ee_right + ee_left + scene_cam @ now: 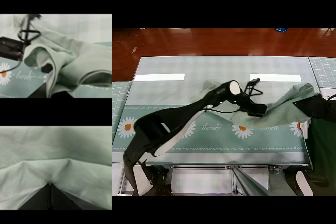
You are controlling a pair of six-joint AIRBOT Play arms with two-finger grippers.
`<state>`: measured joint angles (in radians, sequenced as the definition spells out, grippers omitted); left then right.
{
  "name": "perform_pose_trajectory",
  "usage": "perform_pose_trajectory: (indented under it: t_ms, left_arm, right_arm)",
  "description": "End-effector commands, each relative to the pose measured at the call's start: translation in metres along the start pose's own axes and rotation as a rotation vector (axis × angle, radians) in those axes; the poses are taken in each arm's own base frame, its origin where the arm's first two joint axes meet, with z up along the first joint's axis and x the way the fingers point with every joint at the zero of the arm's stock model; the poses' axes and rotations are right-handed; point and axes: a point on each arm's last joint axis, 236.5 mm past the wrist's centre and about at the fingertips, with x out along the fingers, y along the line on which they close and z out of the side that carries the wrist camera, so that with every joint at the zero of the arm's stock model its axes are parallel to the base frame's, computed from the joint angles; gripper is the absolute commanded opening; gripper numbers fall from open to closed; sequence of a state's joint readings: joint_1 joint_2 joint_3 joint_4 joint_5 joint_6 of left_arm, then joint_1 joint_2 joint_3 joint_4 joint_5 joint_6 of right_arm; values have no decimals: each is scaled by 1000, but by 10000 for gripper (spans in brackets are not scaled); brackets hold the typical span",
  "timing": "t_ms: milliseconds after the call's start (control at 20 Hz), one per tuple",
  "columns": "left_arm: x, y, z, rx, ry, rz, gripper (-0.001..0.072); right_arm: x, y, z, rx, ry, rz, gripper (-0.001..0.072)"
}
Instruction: Fold the shirts.
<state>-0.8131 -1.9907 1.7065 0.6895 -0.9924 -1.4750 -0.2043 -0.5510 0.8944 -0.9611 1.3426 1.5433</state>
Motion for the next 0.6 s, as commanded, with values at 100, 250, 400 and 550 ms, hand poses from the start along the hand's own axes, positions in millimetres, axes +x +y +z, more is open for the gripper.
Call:
perform_pose_trajectory:
  t_ms: [100,250,400,550]
  left_arm:
    - [-22,2,16,-20,22,-29,21]
    - [-119,44,48,9,-62,45,21]
    - [-237,89,57,-6,-210,220,21]
    - [-341,110,32,-41,-368,348,21]
  right_arm:
    - [-3,2,1,8,-17,2,22]
    - [0,6,13,32,-54,27,22]
    - [30,26,27,47,-23,139,22]
    - [91,62,33,21,41,221,23]
